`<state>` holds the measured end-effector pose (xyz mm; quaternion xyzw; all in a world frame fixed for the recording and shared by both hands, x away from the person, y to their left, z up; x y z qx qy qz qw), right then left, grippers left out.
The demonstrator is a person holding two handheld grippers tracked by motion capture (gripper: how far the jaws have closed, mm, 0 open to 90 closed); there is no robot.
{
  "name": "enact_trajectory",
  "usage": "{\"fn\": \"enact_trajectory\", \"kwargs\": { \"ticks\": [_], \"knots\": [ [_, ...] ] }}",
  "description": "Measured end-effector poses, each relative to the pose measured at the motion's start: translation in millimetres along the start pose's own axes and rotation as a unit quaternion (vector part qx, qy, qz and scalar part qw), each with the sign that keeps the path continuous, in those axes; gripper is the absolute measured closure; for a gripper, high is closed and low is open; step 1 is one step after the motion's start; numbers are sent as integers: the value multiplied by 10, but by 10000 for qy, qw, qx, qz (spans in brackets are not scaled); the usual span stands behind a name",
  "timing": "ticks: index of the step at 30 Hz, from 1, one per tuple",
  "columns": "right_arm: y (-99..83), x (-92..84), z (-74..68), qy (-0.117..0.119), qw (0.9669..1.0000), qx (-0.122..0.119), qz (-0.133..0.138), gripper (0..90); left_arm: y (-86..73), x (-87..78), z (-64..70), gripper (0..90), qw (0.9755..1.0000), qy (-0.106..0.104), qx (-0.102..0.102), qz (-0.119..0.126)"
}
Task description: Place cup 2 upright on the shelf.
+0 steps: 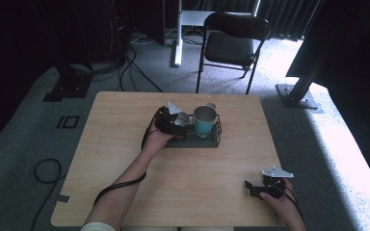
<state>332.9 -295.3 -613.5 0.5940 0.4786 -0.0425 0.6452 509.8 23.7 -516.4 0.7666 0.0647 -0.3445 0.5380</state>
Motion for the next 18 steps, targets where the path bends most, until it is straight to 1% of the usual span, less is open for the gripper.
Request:
{"fn": "enact_trajectory", "kwargs": {
  "ticks": [1,2,3,5,8,11,13,15,18],
  "knots": [
    [0,0,0,0,10000,0,0,117,0,0,0,16,10000,0,0,0],
    [0,0,0,1,10000,1,1,116,11,-19,-12,16,9999,-67,-75,55],
    [0,0,0,2,10000,0,1,116,21,-26,-18,15,9998,-88,-139,114],
    [0,0,0,0,10000,0,0,116,23,-44,-24,15,9996,-153,-210,144],
    [0,0,0,0,10000,1,-1,116,13,-75,-24,15,9995,-204,-170,189],
    [0,0,0,0,10000,1,-1,116,17,-121,-44,15,9993,-166,-132,312],
    [0,0,0,-2,10000,0,-3,116,27,-153,-44,16,9988,-272,-198,357],
    [0,0,0,0,10000,-1,-2,116,31,-183,-49,15,9986,-308,-143,399],
    [0,0,0,0,10000,0,-1,116,14,-217,-64,16,9981,-397,-171,428]
  ]
}}
Point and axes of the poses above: each handheld gripper's, and its own axes: x roughly forward along the jaws, y roughly out of its top, z roughly to its right, the point moved 8 cm from there along x, roughly forward along the jaws, and after that the axes turned 13 degrees about y, right-handed, at the moved point
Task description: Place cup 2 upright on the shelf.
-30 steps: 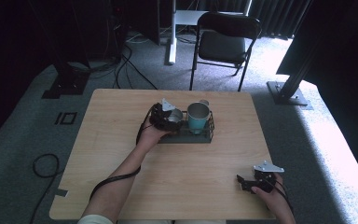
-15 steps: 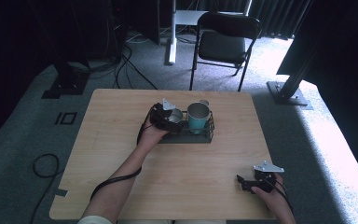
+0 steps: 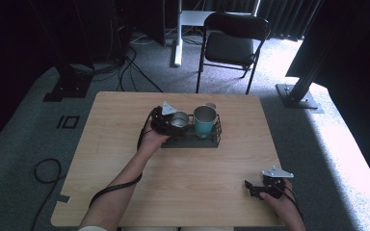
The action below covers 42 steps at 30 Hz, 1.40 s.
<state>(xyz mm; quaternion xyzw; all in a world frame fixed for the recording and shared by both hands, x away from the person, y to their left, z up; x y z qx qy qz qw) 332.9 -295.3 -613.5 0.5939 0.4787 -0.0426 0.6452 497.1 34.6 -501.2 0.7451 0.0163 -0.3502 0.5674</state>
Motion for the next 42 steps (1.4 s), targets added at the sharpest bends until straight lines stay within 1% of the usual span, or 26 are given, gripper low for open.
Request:
{"fn": "enact_trajectory", "kwargs": {
  "ticks": [2,4,6,8,10,12,13,15,17,18,21,24,26,27,28,30,32,37,38,42],
  "knots": [
    [0,0,0,0,10000,-1,-1,116,-24,-25,-26,16,9999,90,-73,12],
    [0,0,0,-1,10000,1,0,116,-49,-63,-38,16,9999,36,-131,28],
    [0,0,0,0,10000,0,1,116,-78,-92,-55,16,9999,43,-109,38],
    [0,0,0,0,10000,1,-1,116,-93,-132,-66,16,9998,-43,-151,112],
    [0,0,0,-1,10000,1,0,116,-106,-162,-88,16,9998,16,-90,164],
    [0,0,0,-1,10000,0,-1,116,-117,-200,-96,16,9997,-75,-126,199],
    [0,0,0,-1,10000,0,-1,116,-120,-219,-99,16,9995,-102,-158,255],
    [0,0,0,-1,10000,0,-1,116,-142,-250,-113,16,9996,-70,-85,250],
    [0,0,0,-2,10000,0,-2,116,-159,-284,-116,16,9994,-154,-110,282],
    [0,0,0,-1,10000,0,0,116,-170,-297,-127,16,9994,-148,-108,281],
    [0,0,0,-3,10000,0,-2,116,-204,-336,-136,16,9992,-224,-117,305],
    [0,0,0,-2,10000,-1,0,116,-245,-366,-140,16,9991,-271,-49,323],
    [0,0,0,-3,10000,0,-1,116,-269,-377,-149,16,9990,-272,-77,333],
    [-1,0,0,-3,10000,-2,-2,116,-280,-384,-160,16,9990,-285,-106,324],
    [-1,0,0,-3,10000,-2,-2,116,-295,-392,-179,16,9989,-276,-176,327],
    [-1,0,0,-3,10000,-3,-2,116,-310,-401,-190,16,9988,-301,-209,327],
    [-1,0,0,-2,10000,-1,-1,116,-333,-415,-209,16,9989,-262,-173,339],
    [-1,0,0,-3,10000,-2,-1,116,-389,-451,-229,16,9990,-250,-134,350],
    [-1,0,0,-4,10000,-2,-2,116,-423,-473,-246,16,9991,-250,-121,331],
    [-1,0,0,-4,10000,-2,-2,116,-472,-536,-313,16,9986,-269,-227,396]
  ]
}}
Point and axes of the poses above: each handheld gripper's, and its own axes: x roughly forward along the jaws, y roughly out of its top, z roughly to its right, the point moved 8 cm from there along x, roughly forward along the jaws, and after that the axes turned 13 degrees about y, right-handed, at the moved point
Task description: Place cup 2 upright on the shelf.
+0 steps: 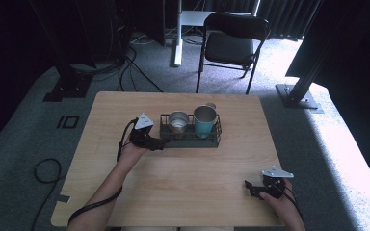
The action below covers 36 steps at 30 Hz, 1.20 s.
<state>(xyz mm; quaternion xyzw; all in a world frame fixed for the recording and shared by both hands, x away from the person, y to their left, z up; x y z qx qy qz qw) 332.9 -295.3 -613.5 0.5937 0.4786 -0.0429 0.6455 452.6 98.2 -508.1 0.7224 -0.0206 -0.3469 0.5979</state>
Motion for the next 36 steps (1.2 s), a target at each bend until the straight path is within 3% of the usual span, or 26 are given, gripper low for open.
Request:
{"fn": "enact_trajectory", "kwargs": {
  "ticks": [5,8,12,14,28,36],
  "knots": [
    [0,0,0,0,10000,0,1,116,-85,-55,-88,16,9999,-10,-100,-27],
    [0,0,0,0,10000,0,1,116,-147,-81,-119,16,10000,10,-41,-77],
    [0,0,0,0,10000,0,0,116,-204,-124,-177,16,9998,14,-176,-50],
    [0,0,0,0,10000,-1,0,116,-238,-141,-223,16,9998,141,-162,-40],
    [0,0,0,0,10000,-1,-1,116,-582,-281,-415,16,9988,305,-335,-182],
    [0,0,0,0,10000,-1,-1,116,-803,-415,-522,16,9977,530,-286,-308]
  ]
}}
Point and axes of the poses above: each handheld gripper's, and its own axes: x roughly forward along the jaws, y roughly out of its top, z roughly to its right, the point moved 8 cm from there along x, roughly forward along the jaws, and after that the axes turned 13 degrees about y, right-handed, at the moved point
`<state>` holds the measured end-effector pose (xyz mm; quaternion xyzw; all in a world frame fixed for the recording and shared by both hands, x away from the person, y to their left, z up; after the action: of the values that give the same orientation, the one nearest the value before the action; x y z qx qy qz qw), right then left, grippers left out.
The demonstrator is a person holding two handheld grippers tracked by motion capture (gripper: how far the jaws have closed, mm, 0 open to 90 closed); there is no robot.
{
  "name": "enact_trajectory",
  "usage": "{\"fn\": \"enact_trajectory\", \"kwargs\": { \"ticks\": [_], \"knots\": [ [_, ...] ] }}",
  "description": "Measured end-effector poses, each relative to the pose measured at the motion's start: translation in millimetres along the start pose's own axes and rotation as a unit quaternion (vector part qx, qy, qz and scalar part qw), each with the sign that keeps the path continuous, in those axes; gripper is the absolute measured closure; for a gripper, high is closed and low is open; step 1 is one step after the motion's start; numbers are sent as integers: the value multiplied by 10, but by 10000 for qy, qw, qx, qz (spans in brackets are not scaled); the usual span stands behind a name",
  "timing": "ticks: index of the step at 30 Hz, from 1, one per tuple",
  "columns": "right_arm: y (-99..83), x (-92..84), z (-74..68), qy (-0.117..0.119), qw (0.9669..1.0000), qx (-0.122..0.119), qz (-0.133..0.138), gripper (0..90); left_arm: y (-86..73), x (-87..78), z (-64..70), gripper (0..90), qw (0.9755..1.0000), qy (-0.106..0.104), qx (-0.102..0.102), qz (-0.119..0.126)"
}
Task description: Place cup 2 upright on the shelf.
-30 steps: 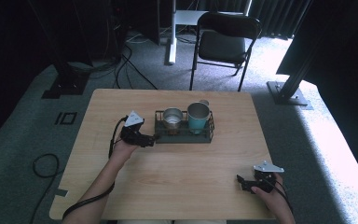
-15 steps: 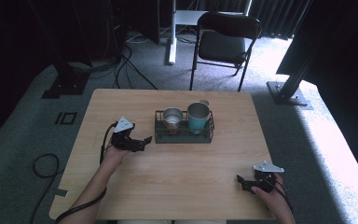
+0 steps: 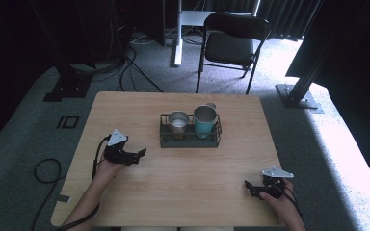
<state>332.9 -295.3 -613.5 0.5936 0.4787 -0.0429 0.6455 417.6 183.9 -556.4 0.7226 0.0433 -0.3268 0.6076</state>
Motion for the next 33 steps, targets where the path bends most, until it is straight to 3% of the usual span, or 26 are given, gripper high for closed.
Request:
{"fn": "enact_trajectory", "kwargs": {
  "ticks": [8,11,13,15,20,27,31,33],
  "knots": [
    [0,0,0,1,10000,-1,3,116,-131,-187,-44,16,9999,139,-8,76],
    [0,0,0,1,10000,0,3,116,-161,-267,-65,16,9997,144,-160,152],
    [0,0,0,0,10000,0,1,116,-181,-289,-75,16,9996,188,-144,152],
    [0,0,0,1,10000,1,1,116,-257,-336,-96,16,9995,287,-38,101],
    [0,0,0,0,10000,1,1,116,-348,-385,-132,16,9991,419,-33,54],
    [0,0,0,1,10000,0,3,116,-494,-406,-192,16,9979,626,-90,-109],
    [0,0,0,1,10000,1,2,116,-537,-418,-206,16,9979,588,-204,-151],
    [0,0,0,0,10000,0,1,116,-582,-426,-234,16,9972,682,-207,-202]
  ]
}}
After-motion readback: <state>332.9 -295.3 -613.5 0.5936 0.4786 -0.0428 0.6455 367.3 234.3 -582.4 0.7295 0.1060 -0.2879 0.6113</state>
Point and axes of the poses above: each handheld gripper's, and its own axes: x roughly forward along the jaws, y roughly out of its top, z roughly to its right, the point moved 8 cm from there along x, roughly forward along the jaws, and after that the axes turned 13 degrees about y, right-handed, at the moved point
